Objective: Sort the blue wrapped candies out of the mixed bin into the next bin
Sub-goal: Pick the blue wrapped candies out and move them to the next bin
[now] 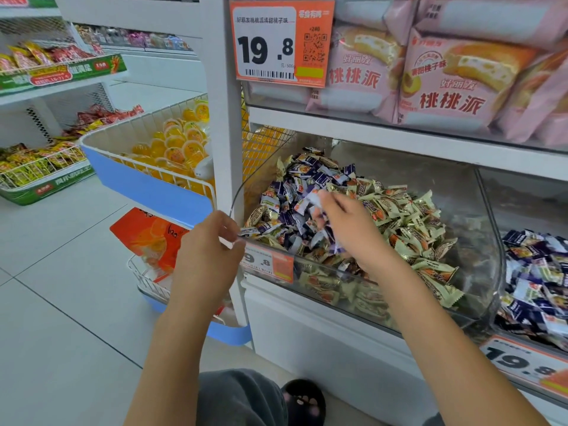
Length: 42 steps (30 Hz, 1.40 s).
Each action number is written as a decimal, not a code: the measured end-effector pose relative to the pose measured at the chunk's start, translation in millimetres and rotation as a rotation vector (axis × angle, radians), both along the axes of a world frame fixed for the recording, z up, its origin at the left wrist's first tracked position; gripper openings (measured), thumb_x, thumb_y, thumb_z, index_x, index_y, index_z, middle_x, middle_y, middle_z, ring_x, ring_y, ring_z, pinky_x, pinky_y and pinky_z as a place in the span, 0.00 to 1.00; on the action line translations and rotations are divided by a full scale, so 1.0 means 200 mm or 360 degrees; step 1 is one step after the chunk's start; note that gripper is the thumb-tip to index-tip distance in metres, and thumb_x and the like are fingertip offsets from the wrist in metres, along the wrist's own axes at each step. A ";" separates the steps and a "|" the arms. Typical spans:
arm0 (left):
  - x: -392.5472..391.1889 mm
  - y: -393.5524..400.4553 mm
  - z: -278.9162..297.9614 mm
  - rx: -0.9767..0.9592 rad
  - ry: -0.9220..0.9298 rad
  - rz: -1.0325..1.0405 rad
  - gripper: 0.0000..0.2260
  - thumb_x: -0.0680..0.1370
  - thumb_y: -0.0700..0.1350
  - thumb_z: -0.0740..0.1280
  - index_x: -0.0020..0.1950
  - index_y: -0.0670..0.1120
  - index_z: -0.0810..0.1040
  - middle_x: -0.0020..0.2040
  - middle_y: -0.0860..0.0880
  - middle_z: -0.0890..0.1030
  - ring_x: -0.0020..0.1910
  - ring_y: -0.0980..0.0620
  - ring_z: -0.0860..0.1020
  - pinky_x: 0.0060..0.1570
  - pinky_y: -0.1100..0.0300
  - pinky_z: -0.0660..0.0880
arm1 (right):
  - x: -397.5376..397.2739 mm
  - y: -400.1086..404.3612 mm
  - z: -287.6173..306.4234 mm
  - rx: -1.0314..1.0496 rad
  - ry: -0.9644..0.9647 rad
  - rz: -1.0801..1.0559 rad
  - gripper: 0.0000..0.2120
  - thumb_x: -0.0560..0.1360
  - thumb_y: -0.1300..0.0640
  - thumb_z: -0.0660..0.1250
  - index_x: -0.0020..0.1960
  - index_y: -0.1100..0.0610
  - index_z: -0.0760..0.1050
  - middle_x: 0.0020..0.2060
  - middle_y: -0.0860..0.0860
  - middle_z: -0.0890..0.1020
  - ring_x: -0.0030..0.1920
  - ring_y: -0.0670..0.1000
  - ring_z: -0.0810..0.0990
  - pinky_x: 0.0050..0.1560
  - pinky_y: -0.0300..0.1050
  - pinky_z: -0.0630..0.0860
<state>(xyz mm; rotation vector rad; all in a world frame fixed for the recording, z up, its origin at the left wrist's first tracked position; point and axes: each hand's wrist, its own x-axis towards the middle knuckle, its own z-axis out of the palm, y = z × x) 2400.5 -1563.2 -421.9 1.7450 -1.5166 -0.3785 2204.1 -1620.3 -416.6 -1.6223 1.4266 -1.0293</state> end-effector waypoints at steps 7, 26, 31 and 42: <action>-0.02 -0.07 -0.01 0.0061 -0.0045 -0.0234 0.08 0.75 0.43 0.70 0.53 0.45 0.82 0.52 0.47 0.74 0.38 0.59 0.73 0.38 0.69 0.66 | -0.12 0.04 0.10 0.0527 -0.1233 -0.0053 0.18 0.80 0.45 0.56 0.40 0.56 0.72 0.30 0.49 0.74 0.21 0.48 0.66 0.19 0.30 0.53; -0.48 0.03 0.07 -0.0399 -0.0018 -0.0535 0.08 0.73 0.40 0.71 0.47 0.49 0.74 0.43 0.56 0.75 0.41 0.58 0.71 0.40 0.74 0.66 | -0.81 0.36 0.14 -0.0747 0.0118 -0.1186 0.19 0.82 0.52 0.53 0.38 0.60 0.73 0.28 0.50 0.74 0.25 0.45 0.68 0.26 0.35 0.61; -0.73 0.06 0.07 -0.0405 -0.0034 -0.0813 0.08 0.72 0.38 0.72 0.47 0.48 0.76 0.40 0.63 0.72 0.37 0.64 0.71 0.36 0.73 0.65 | -1.05 0.41 0.04 -0.0178 0.0533 -0.0830 0.18 0.82 0.50 0.51 0.53 0.57 0.77 0.45 0.58 0.81 0.44 0.62 0.78 0.42 0.50 0.73; -1.04 0.14 0.06 -0.0323 0.0415 -0.1165 0.13 0.71 0.36 0.72 0.46 0.49 0.71 0.44 0.53 0.80 0.43 0.60 0.79 0.44 0.66 0.76 | -0.83 0.55 0.12 -0.0358 0.0150 -0.0137 0.12 0.72 0.53 0.70 0.55 0.43 0.79 0.47 0.41 0.81 0.34 0.43 0.75 0.39 0.35 0.75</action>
